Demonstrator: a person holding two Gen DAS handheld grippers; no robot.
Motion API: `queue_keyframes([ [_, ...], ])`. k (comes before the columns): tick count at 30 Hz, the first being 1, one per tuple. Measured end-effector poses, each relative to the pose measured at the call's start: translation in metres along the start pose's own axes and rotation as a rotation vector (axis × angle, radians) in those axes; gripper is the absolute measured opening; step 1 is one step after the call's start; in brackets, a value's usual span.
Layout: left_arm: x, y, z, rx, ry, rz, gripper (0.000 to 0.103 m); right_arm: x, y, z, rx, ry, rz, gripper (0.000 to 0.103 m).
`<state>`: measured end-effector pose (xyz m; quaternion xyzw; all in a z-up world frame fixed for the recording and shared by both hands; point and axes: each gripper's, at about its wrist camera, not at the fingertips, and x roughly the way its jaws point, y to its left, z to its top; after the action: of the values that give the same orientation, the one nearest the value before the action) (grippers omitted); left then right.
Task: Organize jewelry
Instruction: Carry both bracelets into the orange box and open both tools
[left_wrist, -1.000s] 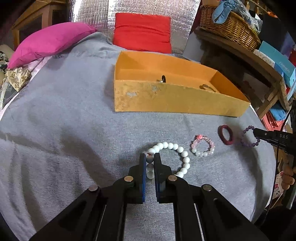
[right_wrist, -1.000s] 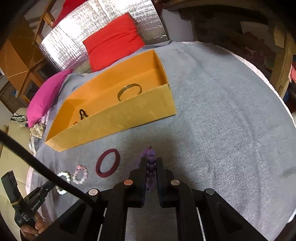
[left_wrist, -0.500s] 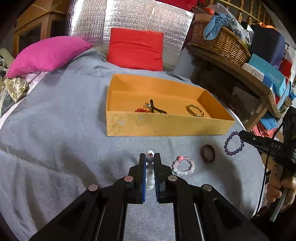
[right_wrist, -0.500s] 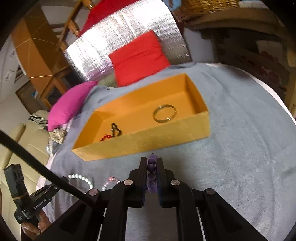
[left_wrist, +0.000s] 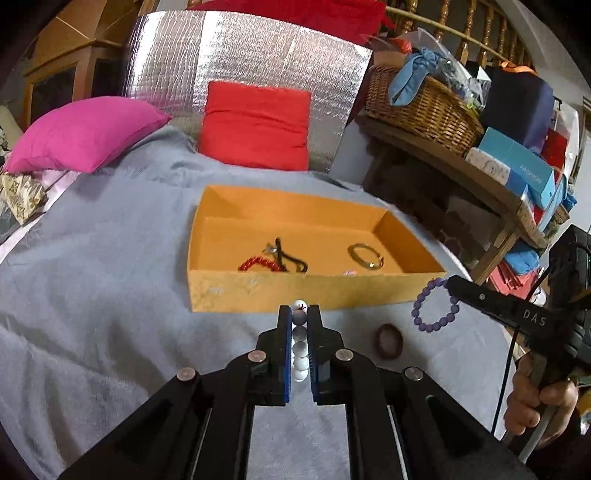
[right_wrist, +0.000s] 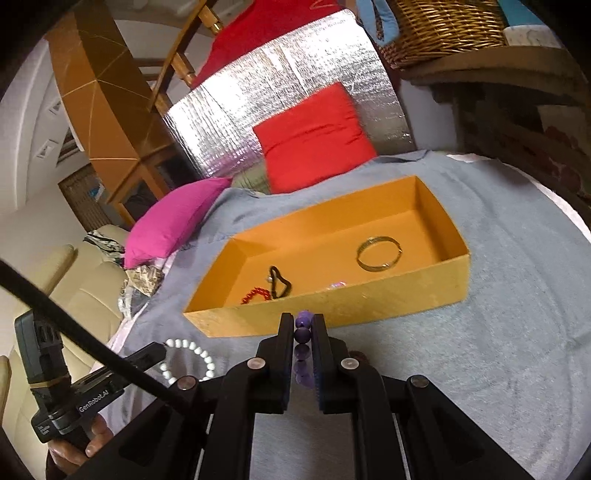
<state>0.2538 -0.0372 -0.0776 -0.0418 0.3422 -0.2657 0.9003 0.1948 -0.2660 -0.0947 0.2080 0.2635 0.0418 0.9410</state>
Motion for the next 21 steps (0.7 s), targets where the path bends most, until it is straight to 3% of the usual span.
queue_keyframes([
  [10, 0.005, -0.003, 0.057, -0.007, -0.123, -0.028, 0.008, 0.012, 0.008, 0.031, 0.007, -0.067, 0.02, 0.01],
  [21, 0.078, 0.028, 0.095, -0.101, -0.065, 0.02, 0.008, 0.077, 0.015, 0.065, 0.035, -0.018, 0.051, 0.01],
])
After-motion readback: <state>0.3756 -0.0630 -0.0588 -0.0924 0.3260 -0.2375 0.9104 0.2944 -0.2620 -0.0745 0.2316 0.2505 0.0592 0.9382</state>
